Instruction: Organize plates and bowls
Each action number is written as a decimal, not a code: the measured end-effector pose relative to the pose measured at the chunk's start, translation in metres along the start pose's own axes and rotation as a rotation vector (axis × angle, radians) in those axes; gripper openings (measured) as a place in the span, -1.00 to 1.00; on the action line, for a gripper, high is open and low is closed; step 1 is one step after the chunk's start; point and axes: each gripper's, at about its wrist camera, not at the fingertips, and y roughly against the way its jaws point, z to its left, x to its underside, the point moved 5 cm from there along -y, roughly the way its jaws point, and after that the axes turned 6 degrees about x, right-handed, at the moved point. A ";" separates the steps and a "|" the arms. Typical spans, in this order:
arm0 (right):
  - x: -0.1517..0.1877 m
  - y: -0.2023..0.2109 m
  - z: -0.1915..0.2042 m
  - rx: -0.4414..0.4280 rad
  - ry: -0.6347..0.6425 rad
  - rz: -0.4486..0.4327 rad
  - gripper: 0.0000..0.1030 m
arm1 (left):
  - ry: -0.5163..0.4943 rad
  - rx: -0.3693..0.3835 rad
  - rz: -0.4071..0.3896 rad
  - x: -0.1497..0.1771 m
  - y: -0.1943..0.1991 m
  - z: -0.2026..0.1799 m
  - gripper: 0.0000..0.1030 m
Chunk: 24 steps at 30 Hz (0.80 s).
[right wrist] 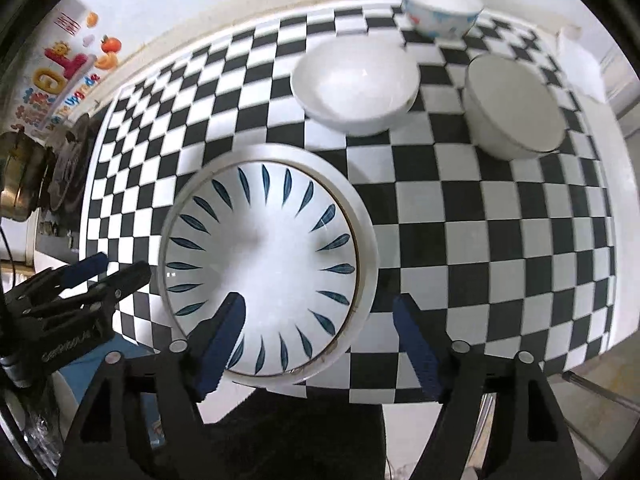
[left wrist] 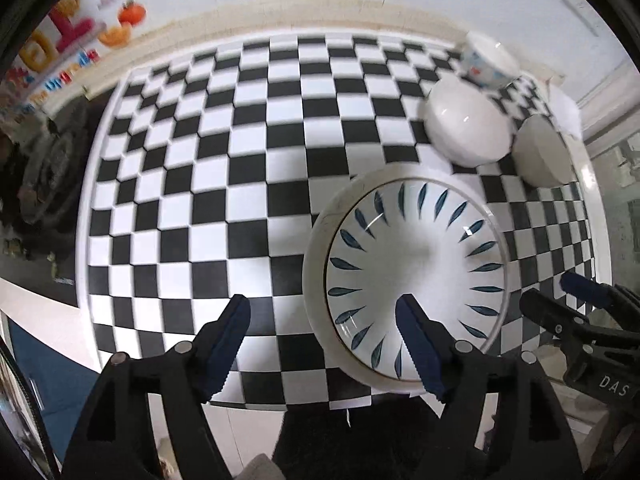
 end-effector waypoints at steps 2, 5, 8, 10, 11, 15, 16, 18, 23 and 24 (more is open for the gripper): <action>0.007 0.020 0.002 0.033 -0.005 -0.054 0.59 | -0.016 -0.009 -0.054 0.006 0.023 -0.001 0.44; 0.019 0.052 0.001 0.051 -0.015 -0.128 0.63 | -0.026 -0.007 -0.118 0.012 0.053 -0.008 0.53; 0.037 0.085 0.000 0.044 -0.033 -0.183 0.65 | -0.028 -0.013 -0.174 0.020 0.078 -0.019 0.59; 0.049 0.106 0.002 0.043 -0.039 -0.217 0.66 | -0.023 -0.017 -0.212 0.028 0.097 -0.023 0.59; 0.056 0.119 0.003 0.044 -0.039 -0.238 0.66 | -0.018 -0.020 -0.232 0.031 0.107 -0.025 0.59; 0.077 0.156 0.009 0.045 -0.035 -0.295 0.67 | -0.018 -0.021 -0.304 0.049 0.140 -0.032 0.59; 0.083 0.165 0.010 0.045 -0.036 -0.312 0.67 | -0.019 -0.016 -0.316 0.054 0.148 -0.035 0.59; 0.094 0.180 0.014 0.051 -0.028 -0.337 0.68 | -0.023 -0.008 -0.331 0.061 0.159 -0.039 0.59; 0.118 0.214 0.017 0.065 -0.015 -0.386 0.69 | -0.028 -0.001 -0.363 0.080 0.181 -0.047 0.59; 0.122 0.219 0.017 0.068 -0.013 -0.393 0.69 | -0.029 -0.004 -0.370 0.083 0.185 -0.049 0.60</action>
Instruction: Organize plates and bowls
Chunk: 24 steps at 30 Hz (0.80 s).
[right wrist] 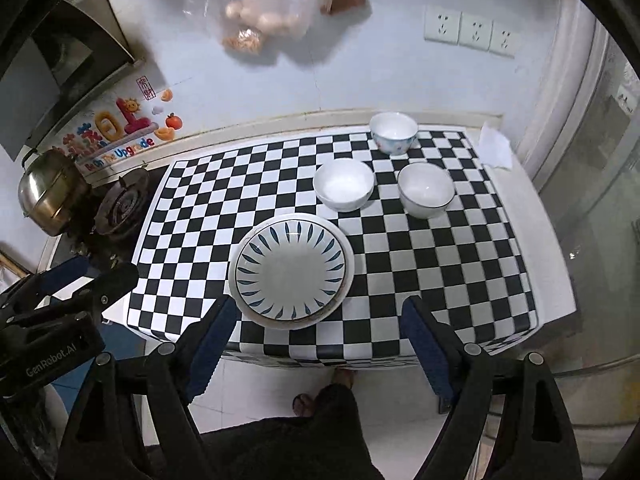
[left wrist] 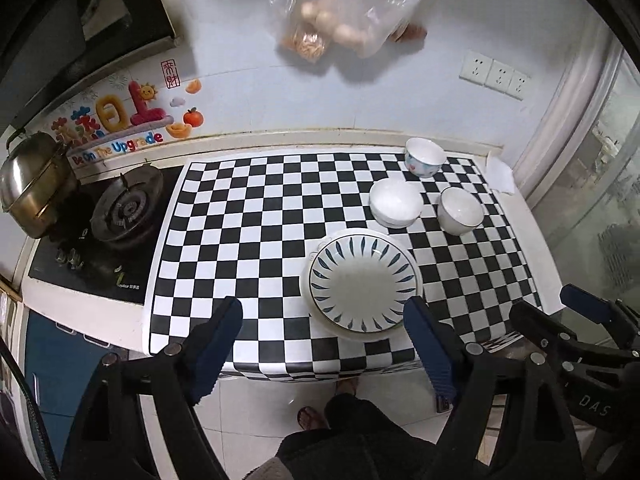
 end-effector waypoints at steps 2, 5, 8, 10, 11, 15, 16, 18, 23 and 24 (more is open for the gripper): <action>0.004 0.011 -0.001 0.009 0.008 -0.012 0.69 | -0.006 -0.001 -0.006 0.003 0.006 -0.002 0.59; 0.008 0.020 -0.003 0.008 0.007 -0.023 0.69 | -0.001 0.008 -0.008 0.006 0.011 -0.004 0.59; 0.011 0.025 -0.003 0.001 0.008 -0.023 0.70 | -0.007 0.014 -0.004 0.009 0.012 -0.008 0.59; 0.012 0.026 -0.004 -0.007 0.006 -0.027 0.71 | -0.011 0.026 0.005 0.008 0.008 -0.010 0.59; 0.011 0.027 -0.005 -0.016 0.003 -0.032 0.73 | -0.015 0.027 0.005 0.005 0.006 -0.012 0.59; -0.002 0.020 -0.018 -0.033 -0.018 -0.070 0.75 | -0.015 0.024 0.009 -0.016 -0.019 -0.015 0.59; -0.008 0.013 -0.023 -0.043 -0.030 -0.067 0.75 | -0.009 0.025 0.013 -0.022 -0.028 -0.016 0.59; -0.022 -0.005 -0.034 -0.095 -0.063 -0.039 0.75 | 0.000 0.031 0.044 -0.036 -0.054 -0.018 0.59; -0.068 -0.090 -0.068 -0.211 -0.192 0.059 0.74 | 0.039 0.095 0.265 -0.070 -0.158 -0.026 0.55; -0.077 -0.108 -0.072 -0.205 -0.201 0.070 0.72 | 0.049 0.101 0.292 -0.076 -0.178 -0.028 0.40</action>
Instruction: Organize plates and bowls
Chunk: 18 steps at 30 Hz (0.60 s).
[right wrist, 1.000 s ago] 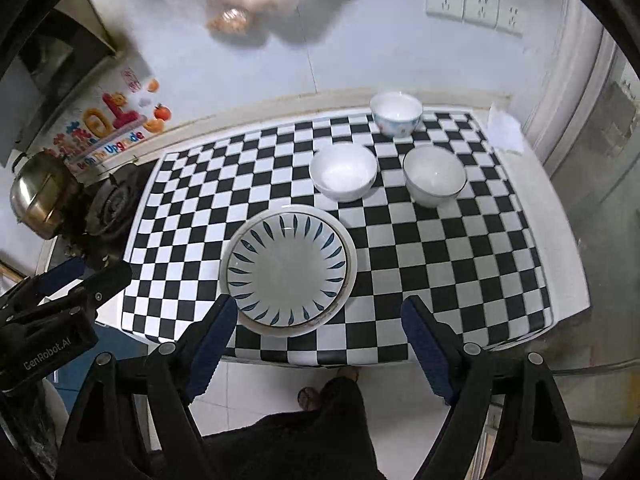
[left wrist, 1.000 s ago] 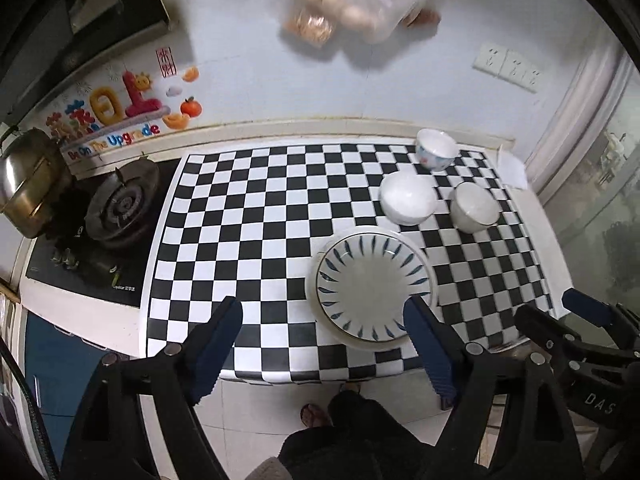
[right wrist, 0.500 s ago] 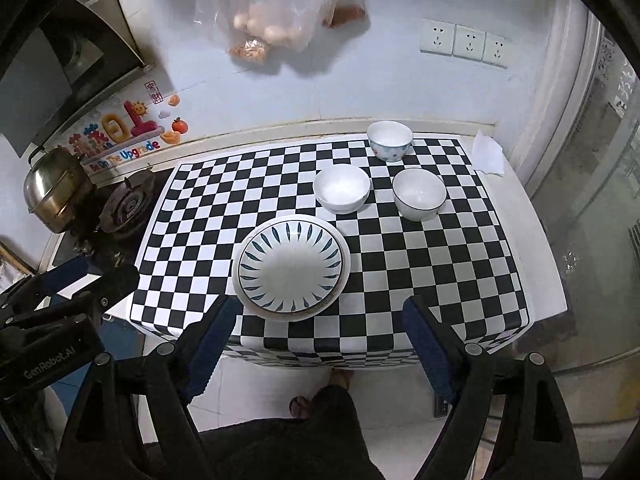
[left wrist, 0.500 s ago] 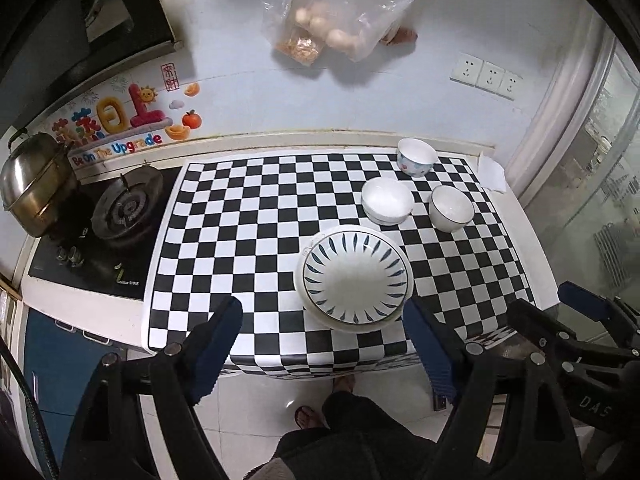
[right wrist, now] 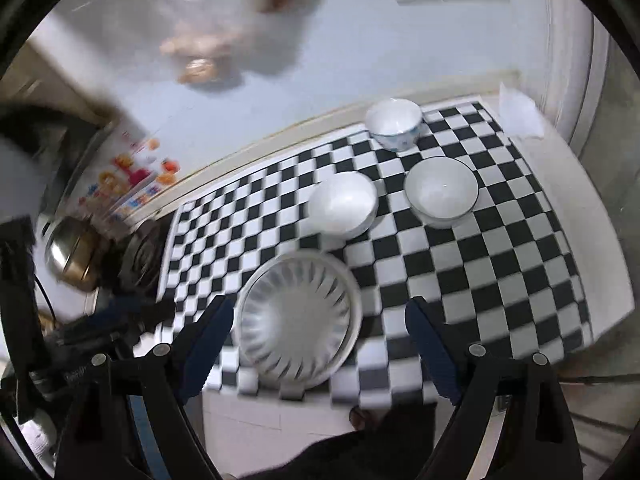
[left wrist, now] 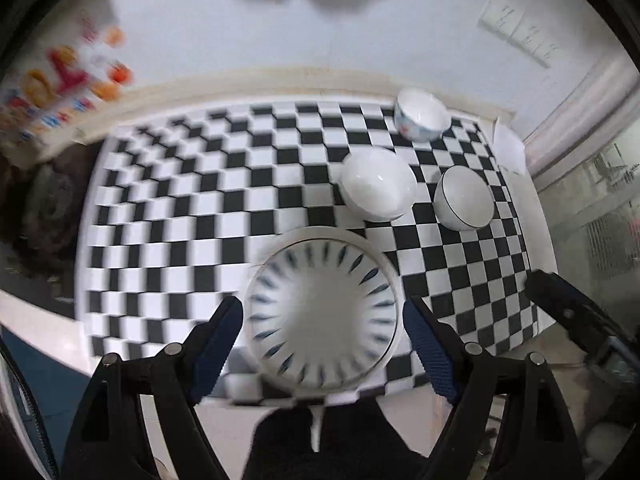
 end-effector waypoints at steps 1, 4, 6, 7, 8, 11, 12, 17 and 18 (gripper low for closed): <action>-0.014 -0.024 -0.007 0.020 0.000 0.018 0.64 | 0.009 -0.009 0.028 -0.013 -0.020 0.000 0.32; -0.044 -0.085 -0.020 0.042 -0.024 0.093 0.37 | 0.037 -0.013 0.114 -0.047 -0.071 -0.001 -0.09; -0.062 -0.124 -0.026 0.016 -0.055 0.162 0.24 | 0.060 -0.009 0.151 -0.067 -0.096 0.000 -0.10; -0.069 -0.142 -0.029 0.008 -0.059 0.189 0.18 | 0.081 -0.004 0.170 -0.078 -0.110 0.002 -0.10; -0.076 -0.157 -0.030 0.005 -0.057 0.214 0.15 | 0.096 0.003 0.191 -0.084 -0.121 0.003 -0.10; -0.100 -0.201 -0.033 -0.002 -0.033 0.280 -0.07 | 0.148 0.022 0.254 -0.101 -0.153 0.008 -0.10; -0.108 -0.213 -0.033 0.001 -0.020 0.301 -0.16 | 0.154 0.020 0.273 -0.104 -0.161 0.009 -0.13; -0.132 -0.262 -0.024 -0.027 0.036 0.414 -0.52 | 0.164 0.040 0.351 -0.108 -0.196 0.003 -0.61; -0.133 -0.268 -0.021 -0.017 0.057 0.429 -0.67 | 0.175 0.043 0.364 -0.107 -0.203 0.003 -0.67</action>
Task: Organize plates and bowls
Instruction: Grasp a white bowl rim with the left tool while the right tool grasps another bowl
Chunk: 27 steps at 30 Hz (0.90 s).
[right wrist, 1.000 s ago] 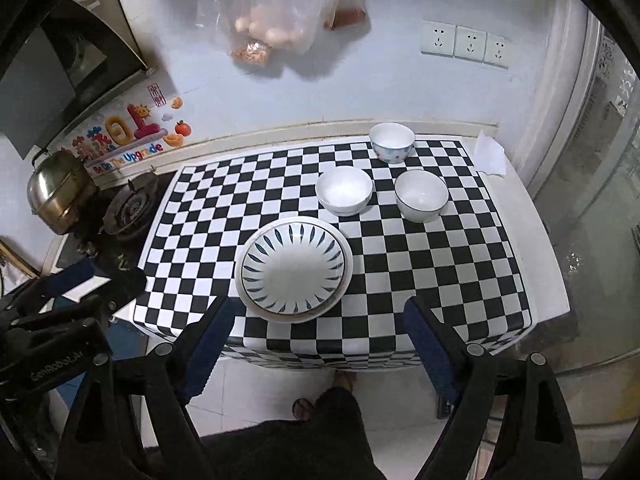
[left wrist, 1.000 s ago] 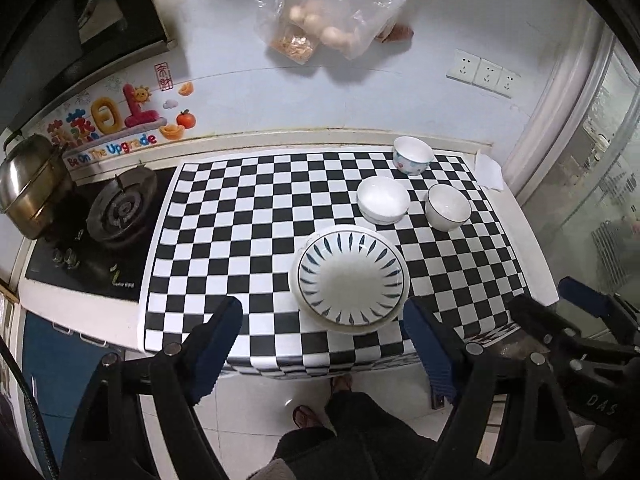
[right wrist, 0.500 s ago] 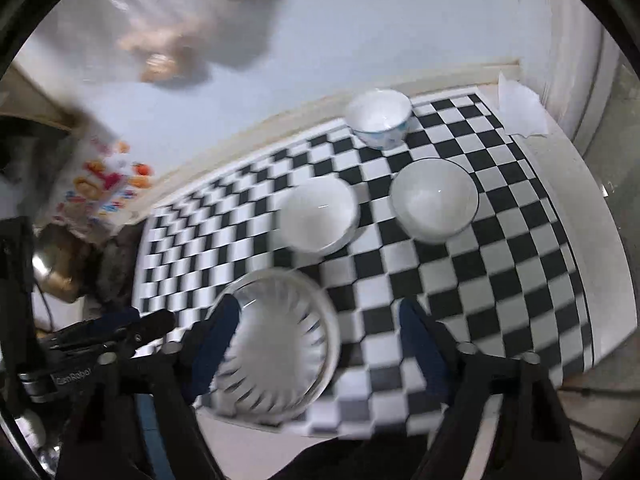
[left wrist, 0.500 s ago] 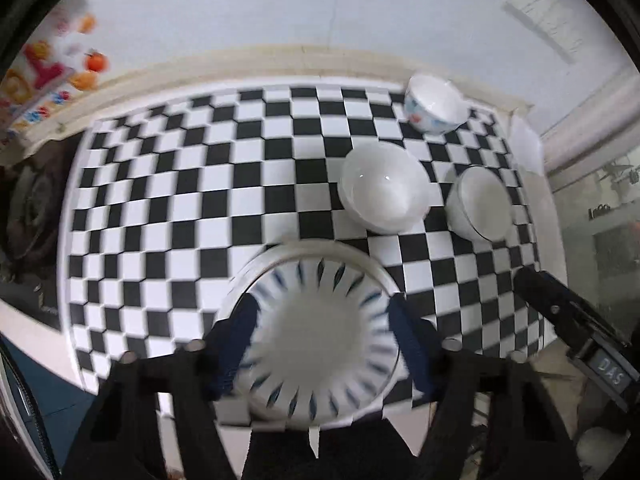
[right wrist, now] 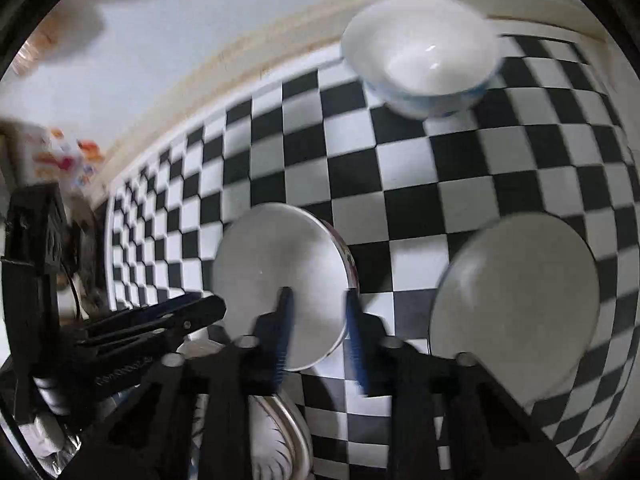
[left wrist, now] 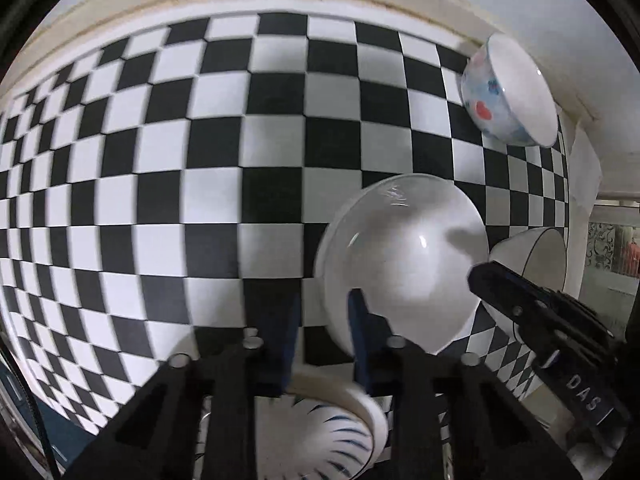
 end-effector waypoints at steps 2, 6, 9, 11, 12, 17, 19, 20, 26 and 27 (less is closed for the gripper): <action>-0.008 -0.012 0.004 0.035 0.037 0.044 -0.75 | 0.011 0.006 0.010 -0.001 -0.009 0.000 -0.69; -0.010 -0.029 0.011 0.047 0.072 0.092 -0.98 | 0.010 -0.011 -0.001 0.002 -0.012 -0.003 -0.72; -0.009 -0.034 0.017 0.039 0.082 0.101 -0.98 | 0.008 -0.019 -0.004 0.006 -0.010 -0.005 -0.73; -0.005 -0.025 0.019 0.065 0.099 0.065 -0.98 | 0.006 -0.037 -0.016 0.007 -0.007 -0.004 -0.73; -0.004 -0.017 0.021 0.078 0.104 0.036 -0.98 | 0.010 -0.041 -0.015 0.008 -0.008 -0.003 -0.73; -0.016 0.002 0.013 0.163 0.141 -0.002 -0.75 | 0.009 -0.042 0.011 0.007 -0.014 -0.003 -0.73; -0.023 -0.006 0.007 0.172 0.140 0.028 -0.63 | 0.004 -0.034 0.027 0.004 -0.020 -0.003 -0.73; -0.025 -0.012 0.005 0.175 0.139 0.049 -0.62 | 0.007 -0.028 0.032 0.005 -0.022 -0.003 -0.73; -0.029 -0.046 0.002 0.118 0.121 0.152 -0.83 | 0.052 0.025 0.038 0.009 -0.031 -0.002 -0.73; -0.026 -0.049 0.001 0.110 0.109 0.148 -0.84 | 0.050 0.024 0.032 0.009 -0.029 0.000 -0.73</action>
